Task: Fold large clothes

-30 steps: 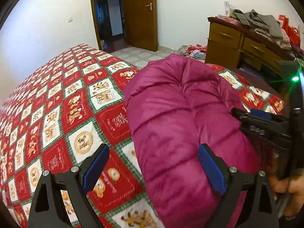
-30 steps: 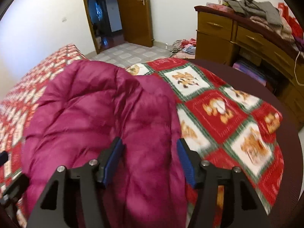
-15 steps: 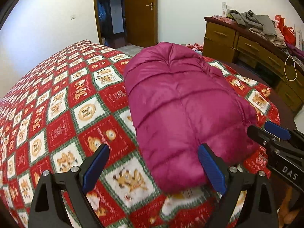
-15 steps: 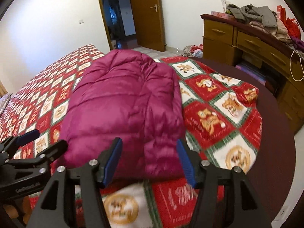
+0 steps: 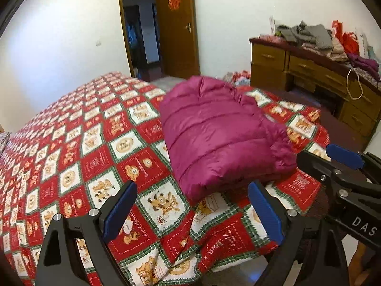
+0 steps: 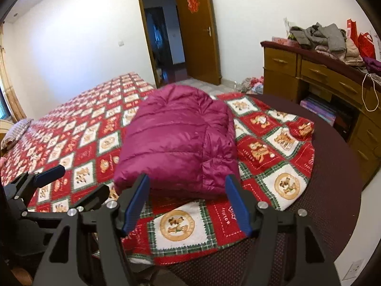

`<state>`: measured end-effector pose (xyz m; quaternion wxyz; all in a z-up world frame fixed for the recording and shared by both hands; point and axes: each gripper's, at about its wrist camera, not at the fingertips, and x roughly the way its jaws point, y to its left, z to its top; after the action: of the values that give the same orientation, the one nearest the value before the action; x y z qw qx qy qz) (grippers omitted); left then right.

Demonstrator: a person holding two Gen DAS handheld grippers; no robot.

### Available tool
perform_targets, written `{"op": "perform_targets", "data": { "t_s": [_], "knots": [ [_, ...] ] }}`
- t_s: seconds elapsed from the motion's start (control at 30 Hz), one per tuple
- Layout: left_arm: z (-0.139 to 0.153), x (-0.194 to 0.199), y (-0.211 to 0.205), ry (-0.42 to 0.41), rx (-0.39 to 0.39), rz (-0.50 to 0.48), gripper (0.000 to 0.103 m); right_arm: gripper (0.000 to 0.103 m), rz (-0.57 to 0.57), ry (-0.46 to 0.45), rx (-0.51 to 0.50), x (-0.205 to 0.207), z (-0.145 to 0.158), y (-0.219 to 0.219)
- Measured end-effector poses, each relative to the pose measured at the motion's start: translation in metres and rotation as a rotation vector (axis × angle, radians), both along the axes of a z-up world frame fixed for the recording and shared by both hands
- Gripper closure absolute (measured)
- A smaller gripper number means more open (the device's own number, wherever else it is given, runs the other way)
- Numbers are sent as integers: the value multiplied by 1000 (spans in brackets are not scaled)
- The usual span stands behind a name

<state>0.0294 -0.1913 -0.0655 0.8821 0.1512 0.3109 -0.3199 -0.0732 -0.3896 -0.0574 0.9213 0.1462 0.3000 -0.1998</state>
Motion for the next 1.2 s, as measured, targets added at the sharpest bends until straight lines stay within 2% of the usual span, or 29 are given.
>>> {"op": "perform_targets", "data": {
  "t_s": [0.23, 0.4, 0.5, 0.73, 0.83, 1.0, 1.2],
  "knots": [
    [28, -12, 20, -61, -71, 46, 8, 32, -16, -87, -28, -19, 24, 8],
    [48, -21, 34, -119, -132, 78, 8, 32, -9, -156, -89, -28, 45, 21],
    [58, -25, 44, -135, -183, 90, 8, 28, -14, -217, -128, -38, 61, 29],
    [82, -32, 62, -165, -265, 108, 8, 27, -36, -349, -215, -61, 91, 45],
    [92, -38, 70, -207, -298, 119, 8, 22, -47, -400, -248, -69, 99, 50],
    [108, -54, 78, -308, -331, 128, 8, 21, -61, -451, -302, -74, 108, 56],
    [121, -66, 85, -375, -371, 124, 8, 17, -90, -506, -311, -82, 113, 54]
  ]
}}
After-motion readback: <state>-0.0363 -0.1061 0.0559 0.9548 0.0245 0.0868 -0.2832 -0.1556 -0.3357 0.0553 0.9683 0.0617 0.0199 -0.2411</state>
